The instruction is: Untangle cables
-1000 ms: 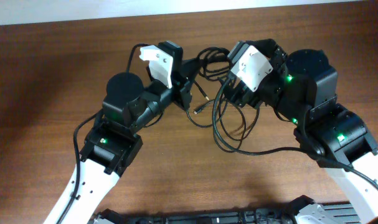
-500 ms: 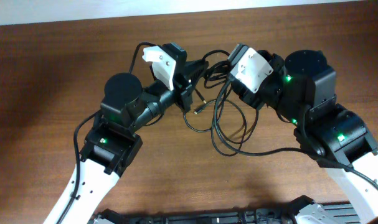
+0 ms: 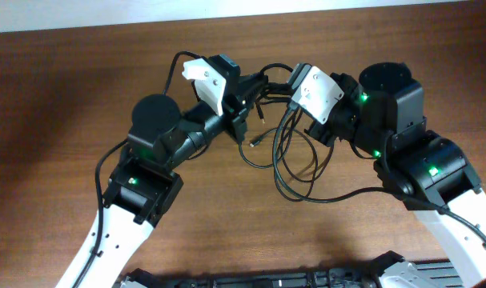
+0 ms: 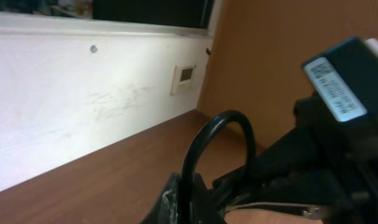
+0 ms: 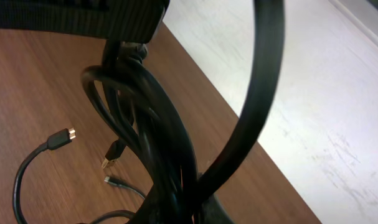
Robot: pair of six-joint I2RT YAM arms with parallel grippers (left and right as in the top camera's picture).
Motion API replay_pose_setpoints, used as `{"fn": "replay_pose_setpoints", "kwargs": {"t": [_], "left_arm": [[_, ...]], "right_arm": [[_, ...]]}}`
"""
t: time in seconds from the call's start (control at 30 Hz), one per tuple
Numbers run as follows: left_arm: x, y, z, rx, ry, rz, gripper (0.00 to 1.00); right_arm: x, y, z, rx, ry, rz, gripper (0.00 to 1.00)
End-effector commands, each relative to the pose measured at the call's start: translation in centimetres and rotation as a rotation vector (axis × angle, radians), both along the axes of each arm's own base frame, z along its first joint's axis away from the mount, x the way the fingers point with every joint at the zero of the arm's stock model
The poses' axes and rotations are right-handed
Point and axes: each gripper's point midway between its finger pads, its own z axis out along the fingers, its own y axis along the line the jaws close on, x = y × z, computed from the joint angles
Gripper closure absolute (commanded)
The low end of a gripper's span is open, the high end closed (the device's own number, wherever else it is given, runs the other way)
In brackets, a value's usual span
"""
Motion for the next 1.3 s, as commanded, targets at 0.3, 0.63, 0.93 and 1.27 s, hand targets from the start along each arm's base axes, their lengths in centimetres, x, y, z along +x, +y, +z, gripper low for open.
{"fn": "replay_pose_setpoints", "kwargs": {"t": [0.3,0.63,0.93,1.27], "left_arm": [[-0.3,0.1,-1.0,0.033,0.046,-0.002,0.75],[2.1,2.8,-0.3,-0.206,0.278,0.149,0.4],[-1.1,0.7,1.2,-0.213,0.264,-0.126,0.37],[-1.0,0.9,2.8,-0.346,0.352,-0.128,0.5]], "right_arm": [[-1.2,1.3,3.8,0.236,0.01,0.015,0.96],[1.9,-2.0,6.1,0.464,0.009,-0.326,0.96],[1.2,-0.4,7.0,0.584,0.07,-0.253,0.96],[-1.3,2.8,7.5,0.65,0.184,-0.048,0.96]]}}
